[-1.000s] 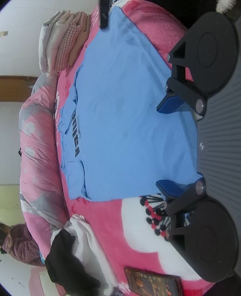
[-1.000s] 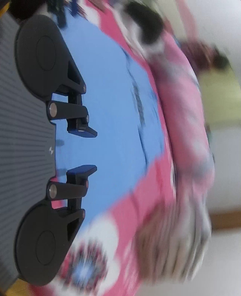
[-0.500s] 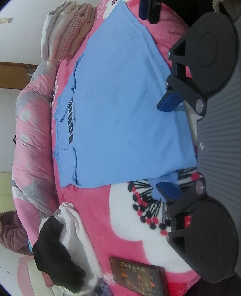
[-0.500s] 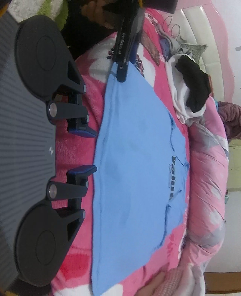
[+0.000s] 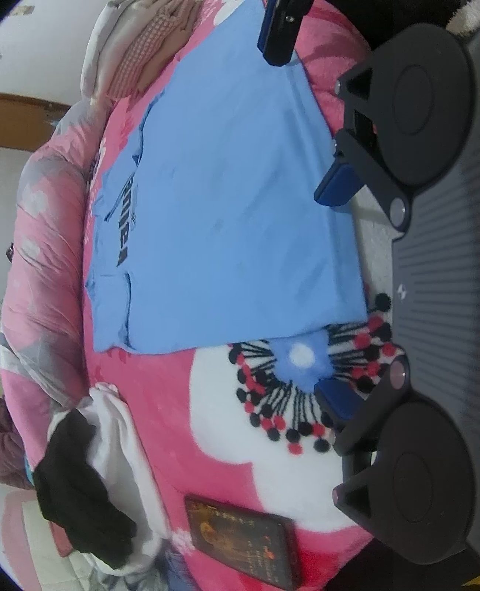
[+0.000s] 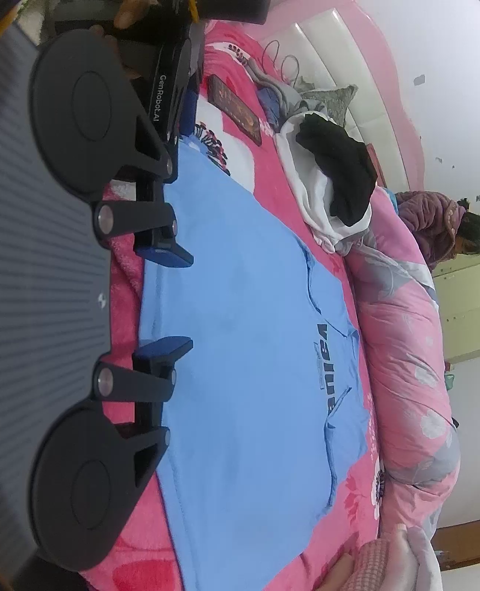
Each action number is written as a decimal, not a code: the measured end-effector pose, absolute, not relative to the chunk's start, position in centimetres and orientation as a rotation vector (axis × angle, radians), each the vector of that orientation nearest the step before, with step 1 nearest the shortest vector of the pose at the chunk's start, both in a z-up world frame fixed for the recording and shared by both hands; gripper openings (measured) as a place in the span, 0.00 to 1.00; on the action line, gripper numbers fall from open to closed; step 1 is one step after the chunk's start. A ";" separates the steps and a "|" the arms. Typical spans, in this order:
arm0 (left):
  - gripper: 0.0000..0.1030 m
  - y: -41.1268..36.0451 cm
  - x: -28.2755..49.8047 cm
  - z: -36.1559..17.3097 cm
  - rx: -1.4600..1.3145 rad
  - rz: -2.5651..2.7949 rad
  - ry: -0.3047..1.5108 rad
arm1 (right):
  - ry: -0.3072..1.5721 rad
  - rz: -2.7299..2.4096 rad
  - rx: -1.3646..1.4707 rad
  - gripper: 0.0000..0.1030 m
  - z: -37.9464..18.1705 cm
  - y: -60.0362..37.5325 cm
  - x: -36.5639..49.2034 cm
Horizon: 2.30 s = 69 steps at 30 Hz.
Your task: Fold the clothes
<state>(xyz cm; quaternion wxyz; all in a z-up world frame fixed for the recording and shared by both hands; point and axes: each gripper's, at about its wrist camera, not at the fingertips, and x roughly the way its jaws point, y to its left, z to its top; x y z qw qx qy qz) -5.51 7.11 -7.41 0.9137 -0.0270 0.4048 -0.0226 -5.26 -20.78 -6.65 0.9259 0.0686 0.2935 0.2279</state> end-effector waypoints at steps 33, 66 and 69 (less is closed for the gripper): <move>1.00 6.7 -5.0 -7.1 -0.054 -0.021 0.892 | 0.603 0.416 0.154 0.63 -6.4 -19.1 -4.6; 1.00 4.8 -4.6 -7.6 0.054 0.171 0.989 | 0.663 0.448 0.294 0.63 -9.3 -21.8 -4.9; 1.00 4.8 -4.6 -7.7 0.060 0.177 0.996 | 0.662 0.450 0.301 0.63 -9.4 -21.8 -5.0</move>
